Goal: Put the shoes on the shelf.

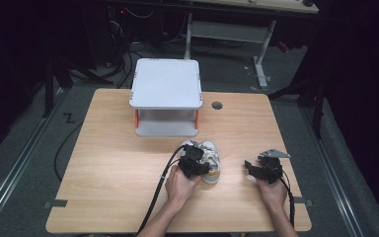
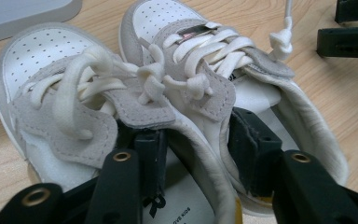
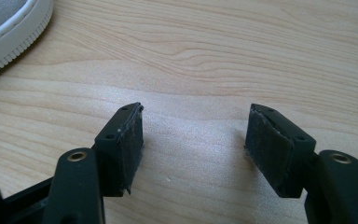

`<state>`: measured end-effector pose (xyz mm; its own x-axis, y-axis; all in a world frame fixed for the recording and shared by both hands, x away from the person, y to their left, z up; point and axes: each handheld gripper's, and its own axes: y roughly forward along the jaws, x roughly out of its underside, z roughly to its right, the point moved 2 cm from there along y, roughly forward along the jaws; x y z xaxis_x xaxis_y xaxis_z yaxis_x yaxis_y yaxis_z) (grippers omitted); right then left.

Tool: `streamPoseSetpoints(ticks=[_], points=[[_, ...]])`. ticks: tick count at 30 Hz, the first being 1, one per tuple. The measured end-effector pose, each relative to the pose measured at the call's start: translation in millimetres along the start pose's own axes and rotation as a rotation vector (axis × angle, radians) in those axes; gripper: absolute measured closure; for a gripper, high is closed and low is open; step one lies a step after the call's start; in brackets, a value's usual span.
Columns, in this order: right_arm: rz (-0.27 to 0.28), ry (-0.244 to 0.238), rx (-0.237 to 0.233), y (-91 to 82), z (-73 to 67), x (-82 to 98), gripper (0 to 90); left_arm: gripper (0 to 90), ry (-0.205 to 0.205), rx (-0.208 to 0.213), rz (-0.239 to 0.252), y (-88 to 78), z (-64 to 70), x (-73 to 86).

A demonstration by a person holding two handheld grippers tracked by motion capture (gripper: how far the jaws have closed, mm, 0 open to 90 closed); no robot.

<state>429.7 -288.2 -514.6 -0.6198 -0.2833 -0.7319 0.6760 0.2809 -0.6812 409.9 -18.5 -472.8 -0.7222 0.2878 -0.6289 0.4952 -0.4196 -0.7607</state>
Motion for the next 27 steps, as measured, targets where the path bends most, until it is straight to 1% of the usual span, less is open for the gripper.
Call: streamPoseSetpoints(ticks=[4,7,9,12,14,15,18,22,27], points=[[0.001,-0.001,0.0,0.1,0.1,0.0,36.8,62.8,0.0,0.006,-0.007,-2.0,-2.3,0.3],[0.001,-0.001,0.0,0.0,0.1,0.0,36.8,66.6,0.007,-0.009,-0.004,-4.1,-3.1,1.5],[0.0,-0.001,0.0,0.0,0.2,0.0,36.8,70.6,0.007,-0.028,0.002,-6.5,-4.7,3.0],[0.001,0.0,0.0,0.1,0.1,0.0,36.8,75.9,0.007,-0.037,0.012,-10.4,-9.5,5.6],[0.0,0.0,-0.001,0.0,-0.2,0.0,36.7,77.6,0.014,-0.036,0.014,-12.1,-11.4,6.9],[0.0,0.0,-0.001,0.0,-0.2,0.0,36.7,77.9,0.026,-0.035,0.013,-12.7,-11.6,7.4],[0.0,0.001,-0.001,0.0,-0.2,0.0,36.6,78.7,0.043,-0.035,0.015,-13.2,-11.1,8.0],[0.0,0.0,-0.002,0.0,-0.2,0.0,36.5,79.6,0.082,-0.025,0.024,-15.8,-13.0,11.1],[0.0,0.0,-0.002,0.0,-0.2,0.0,36.5,80.1,0.102,-0.008,0.034,-21.2,-15.7,16.0]])
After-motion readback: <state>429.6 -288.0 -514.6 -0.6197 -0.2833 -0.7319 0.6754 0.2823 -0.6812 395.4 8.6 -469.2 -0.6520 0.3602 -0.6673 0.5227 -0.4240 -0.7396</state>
